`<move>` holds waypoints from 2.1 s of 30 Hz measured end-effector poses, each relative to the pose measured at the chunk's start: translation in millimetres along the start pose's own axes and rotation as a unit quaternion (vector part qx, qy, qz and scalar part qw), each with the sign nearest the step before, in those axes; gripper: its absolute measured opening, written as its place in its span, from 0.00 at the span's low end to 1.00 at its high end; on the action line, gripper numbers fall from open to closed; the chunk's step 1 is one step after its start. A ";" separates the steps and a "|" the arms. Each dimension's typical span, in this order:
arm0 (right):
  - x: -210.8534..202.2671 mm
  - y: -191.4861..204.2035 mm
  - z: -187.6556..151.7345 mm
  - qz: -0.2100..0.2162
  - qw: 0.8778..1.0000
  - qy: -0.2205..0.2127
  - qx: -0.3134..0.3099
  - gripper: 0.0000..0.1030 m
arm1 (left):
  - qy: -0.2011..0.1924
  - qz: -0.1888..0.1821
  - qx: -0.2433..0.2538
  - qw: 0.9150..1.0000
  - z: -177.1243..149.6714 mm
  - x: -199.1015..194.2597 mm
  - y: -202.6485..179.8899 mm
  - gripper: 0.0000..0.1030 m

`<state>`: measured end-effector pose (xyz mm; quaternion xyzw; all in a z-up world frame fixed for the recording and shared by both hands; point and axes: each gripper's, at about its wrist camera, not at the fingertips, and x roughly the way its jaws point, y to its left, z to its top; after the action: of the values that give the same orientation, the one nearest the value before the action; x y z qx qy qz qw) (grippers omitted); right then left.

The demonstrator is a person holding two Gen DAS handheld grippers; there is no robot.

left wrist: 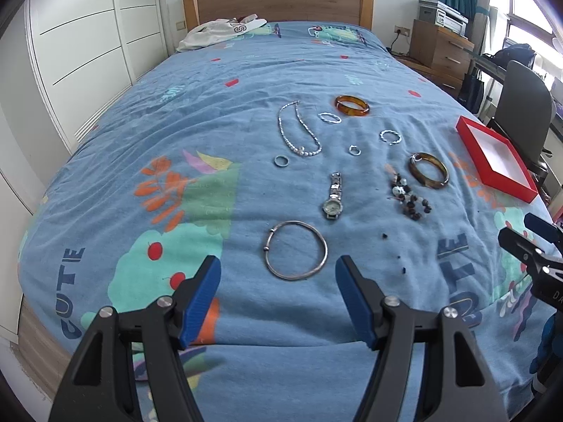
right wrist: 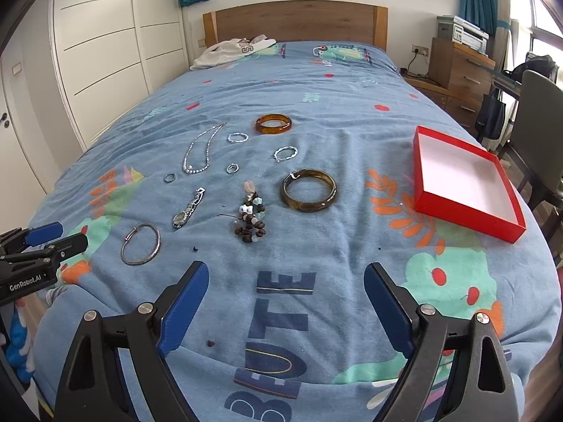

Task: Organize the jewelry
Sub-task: 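Move the left tool toward the silver bangle while the right tool approaches the beaded bracelet, then close the left tool on the silver bangle while the right tool grasps the beaded bracelet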

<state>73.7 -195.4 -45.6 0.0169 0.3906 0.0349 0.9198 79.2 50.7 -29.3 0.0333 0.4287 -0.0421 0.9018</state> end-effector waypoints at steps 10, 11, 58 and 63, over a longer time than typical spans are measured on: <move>11.1 8.2 0.1 0.009 1.000 0.012 -0.007 0.81 | 0.010 -0.036 0.000 0.999 0.6 21.6 0.0 0.64; 12.0 8.4 0.3 0.010 1.000 0.013 -0.008 0.81 | 0.011 -0.039 -0.001 0.999 0.5 23.4 0.4 0.64; 159.2 32.4 34.8 0.069 0.993 0.091 -0.027 0.39 | 0.113 -0.057 0.053 0.990 6.1 131.4 -40.1 0.13; 158.2 26.6 34.8 0.074 0.992 0.098 -0.034 0.18 | 0.110 -0.053 0.069 0.990 5.0 129.6 -46.9 0.04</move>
<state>206.9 -156.7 -133.4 0.0109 0.4753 0.1173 0.8719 159.7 -2.5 -127.9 0.0775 0.5229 -0.1155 0.8410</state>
